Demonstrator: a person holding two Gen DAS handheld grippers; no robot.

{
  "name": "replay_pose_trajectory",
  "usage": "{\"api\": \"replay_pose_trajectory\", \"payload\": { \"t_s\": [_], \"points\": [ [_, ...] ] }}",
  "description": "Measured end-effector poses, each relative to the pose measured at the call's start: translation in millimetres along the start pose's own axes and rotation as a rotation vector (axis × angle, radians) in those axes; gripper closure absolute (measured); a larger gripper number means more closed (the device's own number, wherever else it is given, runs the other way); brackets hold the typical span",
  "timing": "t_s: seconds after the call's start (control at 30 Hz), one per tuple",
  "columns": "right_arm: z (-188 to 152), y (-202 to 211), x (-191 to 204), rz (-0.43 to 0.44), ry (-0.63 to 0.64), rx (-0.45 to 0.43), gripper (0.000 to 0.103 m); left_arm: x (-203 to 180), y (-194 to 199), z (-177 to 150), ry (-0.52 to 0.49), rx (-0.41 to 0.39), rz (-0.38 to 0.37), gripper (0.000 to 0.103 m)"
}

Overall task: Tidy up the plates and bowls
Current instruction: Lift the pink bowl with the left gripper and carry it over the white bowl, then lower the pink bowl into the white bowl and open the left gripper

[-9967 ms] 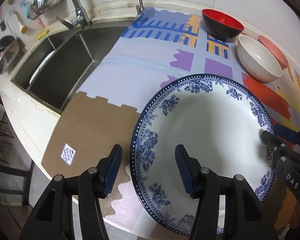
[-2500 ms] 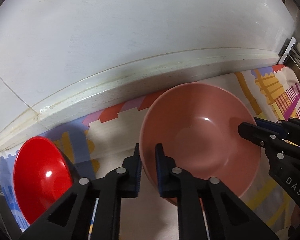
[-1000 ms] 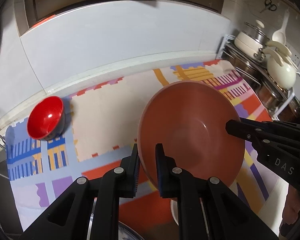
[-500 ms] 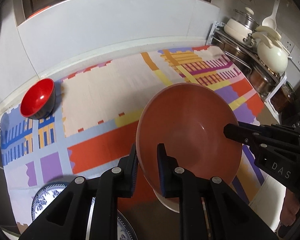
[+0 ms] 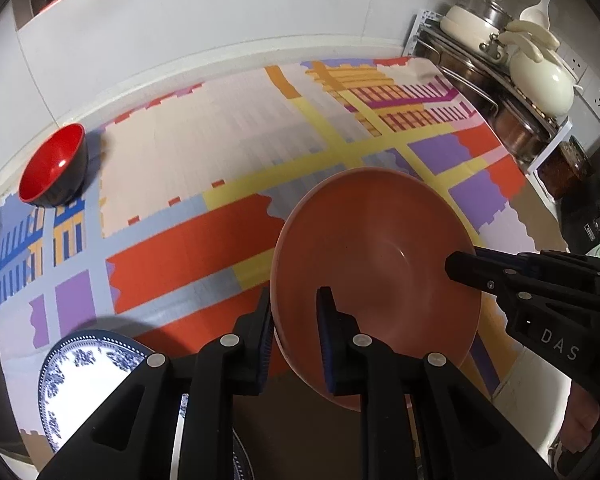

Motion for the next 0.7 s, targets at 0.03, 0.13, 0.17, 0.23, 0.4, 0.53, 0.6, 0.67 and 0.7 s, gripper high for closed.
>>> {"api": "replay_pose_trajectory", "payload": {
  "t_s": [0.03,0.13,0.17,0.23,0.4,0.53,0.6,0.67,0.7],
  "points": [
    [-2,-1,-1,-0.001,-0.002,0.006,0.092,-1,-1,-1,0.000,0.004,0.000,0.082],
    [-6,-2,-1,-0.002,-0.003,0.021,0.092,-2,-3,-2,0.000,0.013,-0.001,0.080],
    [-6,-3,-1,-0.001,-0.003,0.025,0.092,-2,-4,-3,-0.002,0.014,-0.001,0.080],
    [-9,-4,-2,-0.002,0.001,0.031,0.092,-2,-6,-4,0.000,0.023,-0.001,0.080],
    [-12,-7,-3,-0.003,-0.001,0.046,0.092,-3,-10,-7,-0.004,0.038,-0.005,0.078],
    [-13,-8,-4,-0.002,0.003,0.050,0.092,-5,-12,-7,-0.002,0.038,-0.011,0.074],
    [-14,-9,-4,-0.001,0.004,0.052,0.092,-5,-13,-7,-0.002,0.037,-0.012,0.074],
    [-15,-9,-4,-0.001,0.005,0.055,0.092,-4,-13,-6,-0.004,0.036,-0.011,0.074],
    [-15,-10,-4,0.000,0.004,0.057,0.092,-5,-13,-6,-0.005,0.034,-0.011,0.074]
  ]
}}
Point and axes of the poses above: each gripper's, at about its wrist camera, not at the fingertips, and y roughly against the way its jaws point, x to its left, z to its top, the point moved 5 cm from there along -y, roughly the way its jaws point, and after that the axes turned 8 degrees about -x, right-handed, at the moved point
